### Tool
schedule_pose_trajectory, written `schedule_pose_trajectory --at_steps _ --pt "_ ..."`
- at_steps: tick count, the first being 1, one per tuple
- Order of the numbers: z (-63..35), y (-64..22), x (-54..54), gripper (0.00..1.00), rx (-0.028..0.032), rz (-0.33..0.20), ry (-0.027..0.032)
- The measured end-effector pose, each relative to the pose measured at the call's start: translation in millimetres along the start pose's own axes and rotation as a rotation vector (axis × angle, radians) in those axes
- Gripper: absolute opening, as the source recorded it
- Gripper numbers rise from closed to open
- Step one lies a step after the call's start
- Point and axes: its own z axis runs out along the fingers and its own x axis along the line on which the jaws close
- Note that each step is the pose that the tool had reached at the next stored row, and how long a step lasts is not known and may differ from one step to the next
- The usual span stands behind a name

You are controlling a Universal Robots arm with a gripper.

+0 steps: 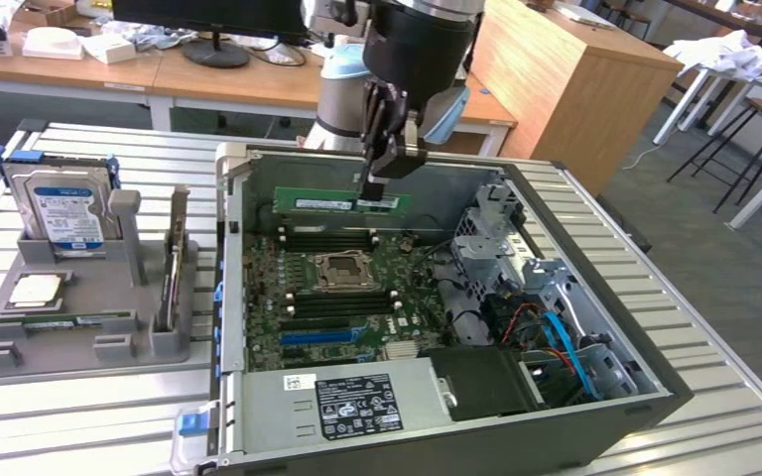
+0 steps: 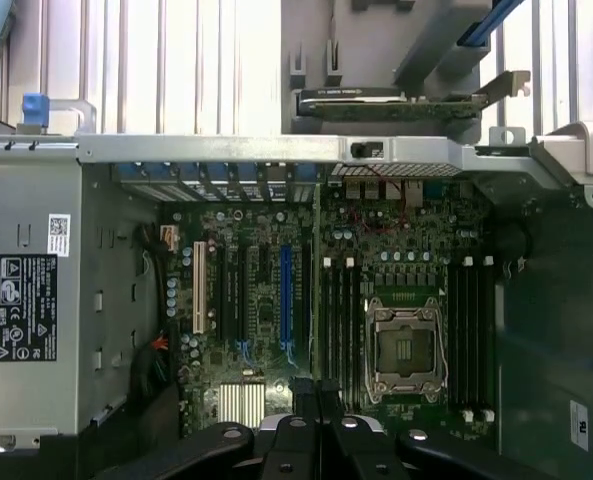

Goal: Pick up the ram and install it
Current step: 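Pick up the ram and move it above insertion slot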

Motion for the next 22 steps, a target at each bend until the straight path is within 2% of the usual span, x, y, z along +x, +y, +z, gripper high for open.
schedule_pose_trajectory --at_steps 12,22 --pt "-0.1 -26.4 -0.4 0.11 -0.0001 0.0 0.0001" --pt "0.3 -27.7 -2.6 0.11 0.0 0.0 0.0"
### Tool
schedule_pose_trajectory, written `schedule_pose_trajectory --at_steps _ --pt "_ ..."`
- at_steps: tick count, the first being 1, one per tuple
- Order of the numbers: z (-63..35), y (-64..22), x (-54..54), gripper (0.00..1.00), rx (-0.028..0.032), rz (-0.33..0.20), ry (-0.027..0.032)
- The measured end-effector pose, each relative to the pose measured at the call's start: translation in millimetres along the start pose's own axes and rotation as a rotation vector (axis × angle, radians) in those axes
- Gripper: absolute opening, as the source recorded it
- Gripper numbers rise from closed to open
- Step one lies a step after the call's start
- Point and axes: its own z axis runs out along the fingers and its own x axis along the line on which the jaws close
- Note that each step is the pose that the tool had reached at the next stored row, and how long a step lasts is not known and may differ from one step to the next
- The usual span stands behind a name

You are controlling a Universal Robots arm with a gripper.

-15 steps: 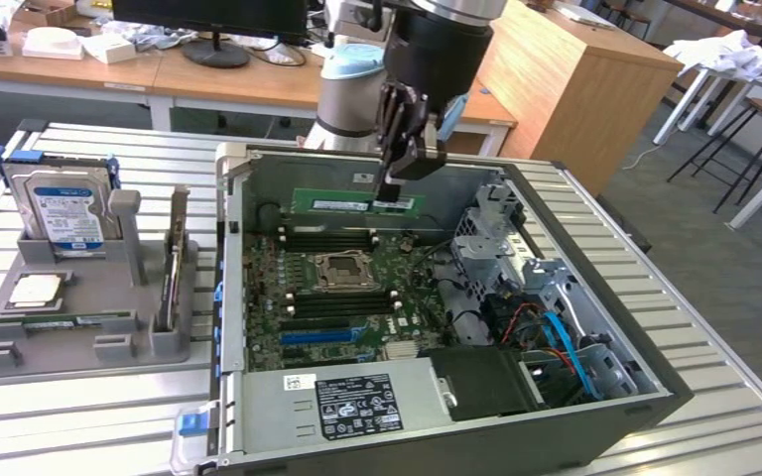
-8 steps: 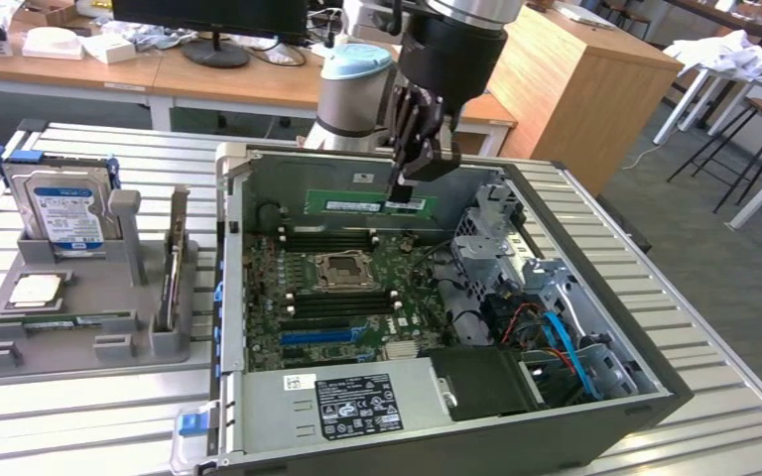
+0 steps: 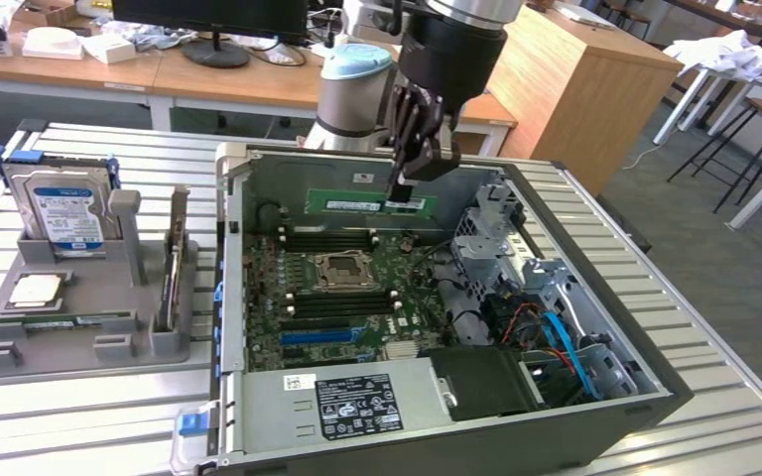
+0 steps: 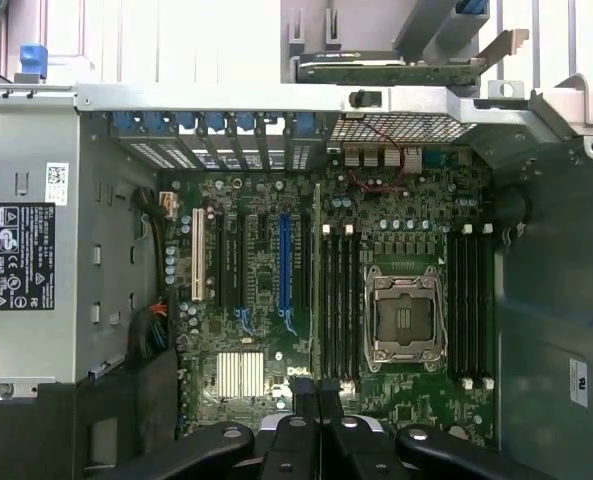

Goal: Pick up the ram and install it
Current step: 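Pick up the ram and move it above insertion slot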

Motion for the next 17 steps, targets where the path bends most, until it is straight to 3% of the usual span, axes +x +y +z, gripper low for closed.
schedule_pose_trajectory --at_steps 17 --pt "5.1 0.3 -26.6 0.11 0.0 0.0 -0.0011"
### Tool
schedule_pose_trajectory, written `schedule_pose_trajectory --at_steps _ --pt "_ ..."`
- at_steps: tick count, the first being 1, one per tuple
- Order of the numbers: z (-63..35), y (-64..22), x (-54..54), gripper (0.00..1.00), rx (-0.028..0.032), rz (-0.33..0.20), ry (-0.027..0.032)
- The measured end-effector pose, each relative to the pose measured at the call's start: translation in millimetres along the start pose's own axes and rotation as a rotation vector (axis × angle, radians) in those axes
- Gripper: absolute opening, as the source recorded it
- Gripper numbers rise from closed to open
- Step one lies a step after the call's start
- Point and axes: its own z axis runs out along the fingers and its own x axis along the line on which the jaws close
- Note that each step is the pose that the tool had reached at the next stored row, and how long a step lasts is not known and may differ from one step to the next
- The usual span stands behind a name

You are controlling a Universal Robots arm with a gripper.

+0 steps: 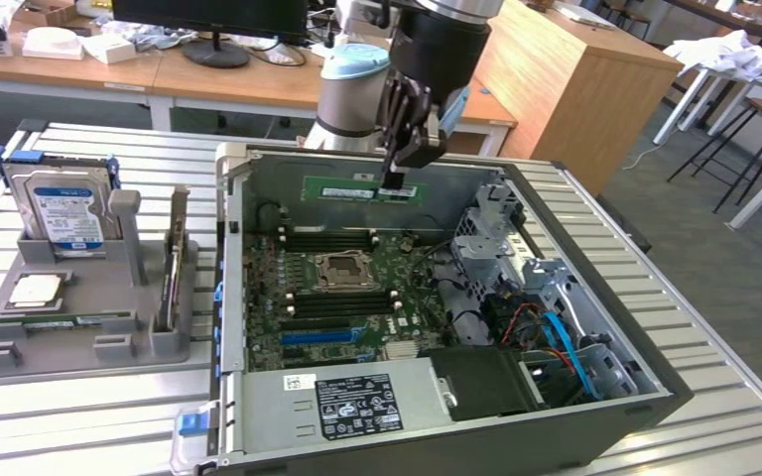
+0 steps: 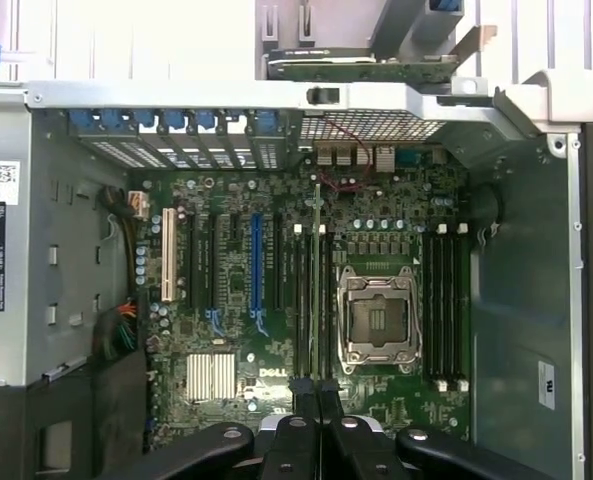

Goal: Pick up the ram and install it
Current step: 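Pick up the ram and move it above insertion slot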

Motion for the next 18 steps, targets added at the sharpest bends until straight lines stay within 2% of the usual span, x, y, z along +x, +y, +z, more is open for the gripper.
schedule_pose_trajectory --at_steps 11,18 --pt "2.5 0.1 -13.4 0.11 0.0 0.0 -0.0004" --pt "2.7 0.1 -15.2 0.11 0.0 0.0 -0.0004"
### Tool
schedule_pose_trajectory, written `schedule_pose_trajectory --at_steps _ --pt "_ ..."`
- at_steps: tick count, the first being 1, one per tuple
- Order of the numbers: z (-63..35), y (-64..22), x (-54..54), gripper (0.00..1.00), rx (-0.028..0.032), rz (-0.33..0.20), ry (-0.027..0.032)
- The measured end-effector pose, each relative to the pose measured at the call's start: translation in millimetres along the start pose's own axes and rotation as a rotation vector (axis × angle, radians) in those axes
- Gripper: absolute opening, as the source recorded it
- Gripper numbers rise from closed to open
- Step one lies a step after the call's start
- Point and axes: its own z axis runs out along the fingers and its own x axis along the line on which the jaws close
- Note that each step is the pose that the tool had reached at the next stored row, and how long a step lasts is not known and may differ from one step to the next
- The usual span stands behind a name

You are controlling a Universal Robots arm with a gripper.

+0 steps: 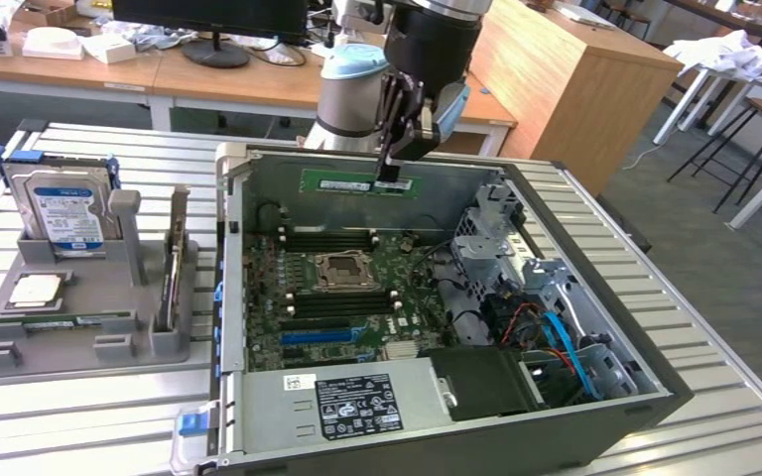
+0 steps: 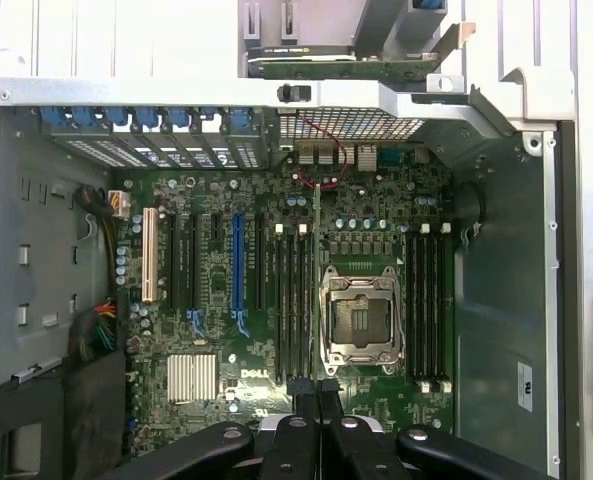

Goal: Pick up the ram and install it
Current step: 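Pick up the ram and move it above insertion slot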

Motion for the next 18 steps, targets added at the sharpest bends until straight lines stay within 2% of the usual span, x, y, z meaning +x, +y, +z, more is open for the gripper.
schedule_pose_trajectory --at_steps 8,18 --pt "-0.1 -3.8 -0.1 0.11 0.0 0.0 0.0" --pt "2.7 -3.9 0.0 0.11 0.0 0.0 0.0"
